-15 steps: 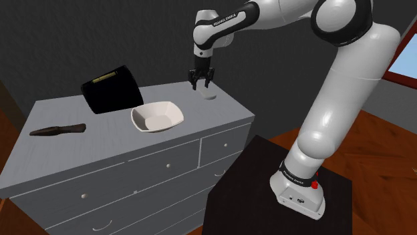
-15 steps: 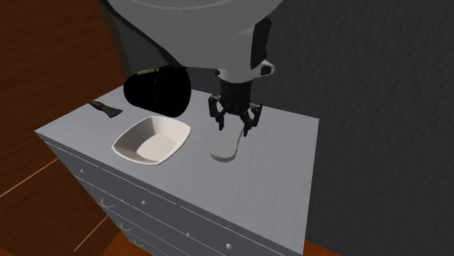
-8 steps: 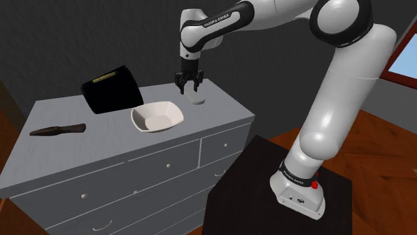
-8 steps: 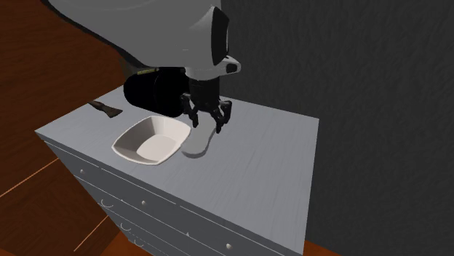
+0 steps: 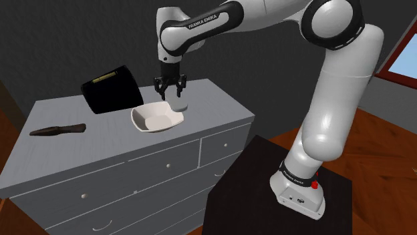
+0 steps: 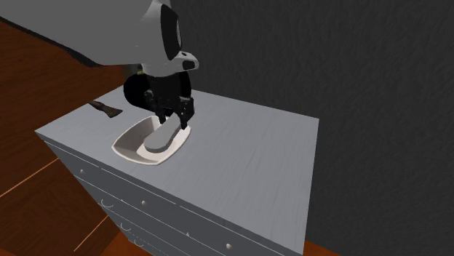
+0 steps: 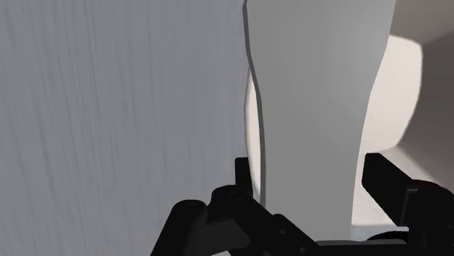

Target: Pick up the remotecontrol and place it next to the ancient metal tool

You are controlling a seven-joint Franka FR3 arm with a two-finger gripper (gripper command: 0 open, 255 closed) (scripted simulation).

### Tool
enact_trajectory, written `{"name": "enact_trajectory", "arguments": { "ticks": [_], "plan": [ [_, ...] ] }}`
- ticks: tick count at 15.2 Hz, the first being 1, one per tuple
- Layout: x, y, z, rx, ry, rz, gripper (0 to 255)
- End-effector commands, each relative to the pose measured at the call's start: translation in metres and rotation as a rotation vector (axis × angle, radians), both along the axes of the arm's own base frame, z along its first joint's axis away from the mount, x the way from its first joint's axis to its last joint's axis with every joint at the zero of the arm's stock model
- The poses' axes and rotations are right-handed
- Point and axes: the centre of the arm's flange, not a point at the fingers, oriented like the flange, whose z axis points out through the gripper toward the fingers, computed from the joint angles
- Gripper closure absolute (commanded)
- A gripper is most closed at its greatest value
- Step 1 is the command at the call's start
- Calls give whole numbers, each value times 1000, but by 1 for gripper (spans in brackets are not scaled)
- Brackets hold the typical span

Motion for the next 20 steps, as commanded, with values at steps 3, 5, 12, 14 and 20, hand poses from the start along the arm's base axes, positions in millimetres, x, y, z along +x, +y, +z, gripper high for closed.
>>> {"name": "enact_trajectory", "arguments": {
  "ticks": [3,5,12,14,20],
  "plan": [
    [8,54,2,0,0,-1,255],
    [12,80,2,0,0,-1,255],
    [26,171,2,0,0,-1,255],
    [29,197,2,0,0,-1,255],
    [41,276,3,0,0,-1,255]
  ]
}}
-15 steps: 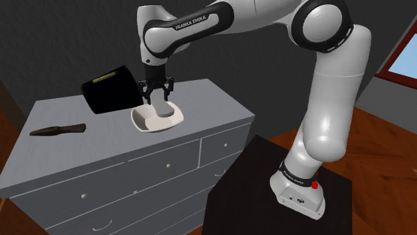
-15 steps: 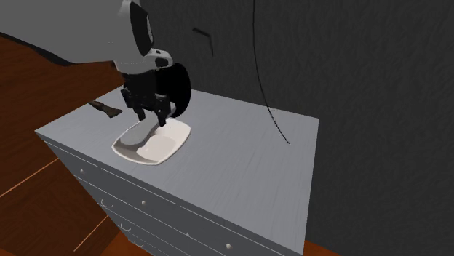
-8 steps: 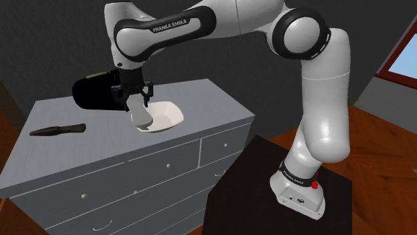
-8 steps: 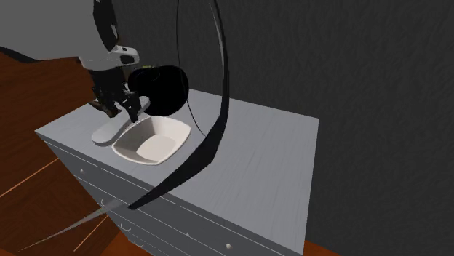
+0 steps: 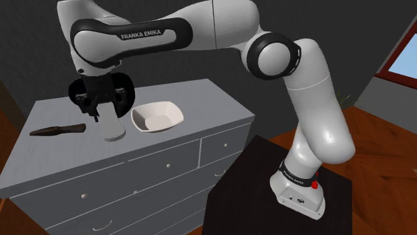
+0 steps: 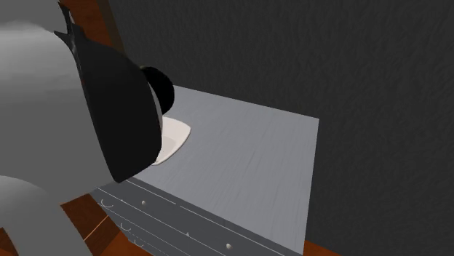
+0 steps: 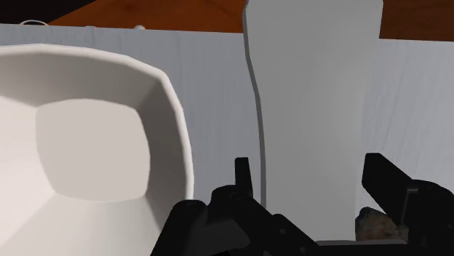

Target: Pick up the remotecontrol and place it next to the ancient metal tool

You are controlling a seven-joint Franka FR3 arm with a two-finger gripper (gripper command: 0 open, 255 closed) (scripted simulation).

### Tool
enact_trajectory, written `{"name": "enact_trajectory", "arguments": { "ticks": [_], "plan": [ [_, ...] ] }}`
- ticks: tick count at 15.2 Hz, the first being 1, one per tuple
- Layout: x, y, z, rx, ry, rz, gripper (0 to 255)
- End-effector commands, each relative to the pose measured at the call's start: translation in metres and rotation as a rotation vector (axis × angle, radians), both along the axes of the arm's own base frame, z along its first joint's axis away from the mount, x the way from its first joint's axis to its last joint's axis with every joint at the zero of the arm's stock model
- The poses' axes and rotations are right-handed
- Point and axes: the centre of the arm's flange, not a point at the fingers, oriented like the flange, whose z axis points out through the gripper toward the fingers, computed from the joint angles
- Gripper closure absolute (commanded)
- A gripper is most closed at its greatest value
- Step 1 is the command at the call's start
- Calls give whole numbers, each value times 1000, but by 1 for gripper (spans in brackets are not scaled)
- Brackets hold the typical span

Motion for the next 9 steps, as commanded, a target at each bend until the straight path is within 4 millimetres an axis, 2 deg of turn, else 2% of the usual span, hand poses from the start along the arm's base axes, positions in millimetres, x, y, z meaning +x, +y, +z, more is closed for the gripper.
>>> {"name": "enact_trajectory", "arguments": {
  "ticks": [1,3,9],
  "plan": [
    [3,28,0,0,-1,-2,255],
    [7,56,1,0,-1,-2,255],
    [7,56,-31,0,-1,-2,255]
  ]
}}
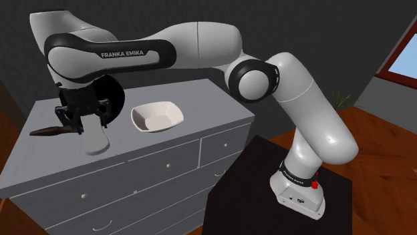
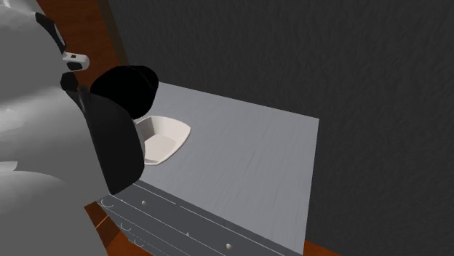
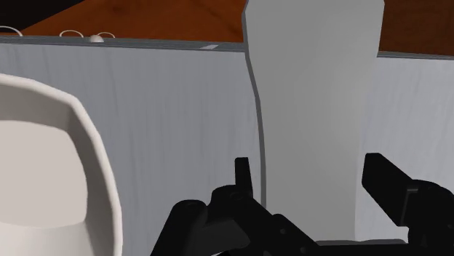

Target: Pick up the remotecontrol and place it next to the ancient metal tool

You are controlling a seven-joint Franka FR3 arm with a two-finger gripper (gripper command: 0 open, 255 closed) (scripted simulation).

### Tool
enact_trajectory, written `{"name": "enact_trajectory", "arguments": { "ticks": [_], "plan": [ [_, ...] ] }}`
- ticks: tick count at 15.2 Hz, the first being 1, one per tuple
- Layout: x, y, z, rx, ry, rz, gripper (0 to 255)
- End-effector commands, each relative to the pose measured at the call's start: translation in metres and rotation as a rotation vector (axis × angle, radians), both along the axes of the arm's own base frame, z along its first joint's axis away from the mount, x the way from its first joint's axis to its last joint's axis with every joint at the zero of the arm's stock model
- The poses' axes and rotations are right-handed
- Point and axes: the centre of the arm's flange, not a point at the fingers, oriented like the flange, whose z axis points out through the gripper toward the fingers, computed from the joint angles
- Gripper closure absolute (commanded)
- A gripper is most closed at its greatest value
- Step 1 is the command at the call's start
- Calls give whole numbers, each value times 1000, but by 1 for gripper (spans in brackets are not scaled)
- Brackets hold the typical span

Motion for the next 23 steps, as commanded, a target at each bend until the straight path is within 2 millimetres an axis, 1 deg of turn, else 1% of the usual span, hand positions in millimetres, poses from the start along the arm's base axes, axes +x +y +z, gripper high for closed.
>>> {"name": "enact_trajectory", "arguments": {
  "ticks": [1,11,18,19,23],
  "plan": [
    [0,0,-12,1,-1,0,255],
    [0,0,-65,1,-1,0,255],
    [0,0,-65,1,-1,0,255],
    [-1,1,-64,1,-1,0,0],
    [0,2,-65,1,-1,0,0]
  ]
}}
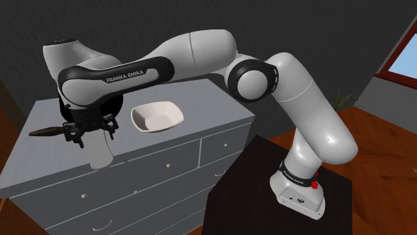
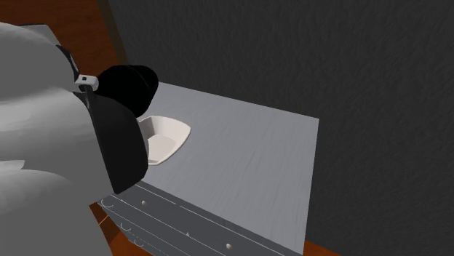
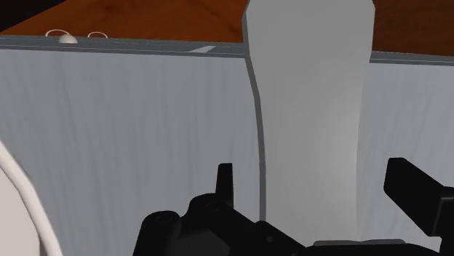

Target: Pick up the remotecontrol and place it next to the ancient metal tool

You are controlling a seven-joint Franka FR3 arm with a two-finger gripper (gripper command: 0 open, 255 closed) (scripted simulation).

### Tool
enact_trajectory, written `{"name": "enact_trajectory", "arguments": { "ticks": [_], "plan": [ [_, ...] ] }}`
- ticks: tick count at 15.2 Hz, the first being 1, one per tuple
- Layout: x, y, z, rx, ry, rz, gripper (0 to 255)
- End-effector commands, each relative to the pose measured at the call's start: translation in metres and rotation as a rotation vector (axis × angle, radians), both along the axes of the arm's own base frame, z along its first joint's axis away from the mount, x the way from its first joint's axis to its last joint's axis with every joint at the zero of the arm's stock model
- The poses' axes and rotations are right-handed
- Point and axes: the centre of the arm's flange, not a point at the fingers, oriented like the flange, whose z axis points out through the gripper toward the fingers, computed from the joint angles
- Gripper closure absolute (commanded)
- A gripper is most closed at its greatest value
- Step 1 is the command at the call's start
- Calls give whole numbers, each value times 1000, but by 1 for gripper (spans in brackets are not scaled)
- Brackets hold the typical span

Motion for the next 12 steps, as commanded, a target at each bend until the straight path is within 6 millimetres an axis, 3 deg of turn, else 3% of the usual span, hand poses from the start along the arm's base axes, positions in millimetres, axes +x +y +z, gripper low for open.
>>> {"name": "enact_trajectory", "arguments": {
  "ticks": [1,5,12],
  "plan": [
    [0,-1,0,0,0,0,0],
    [0,-2,50,0,0,0,0],
    [0,-2,50,0,0,0,0]
  ]
}}
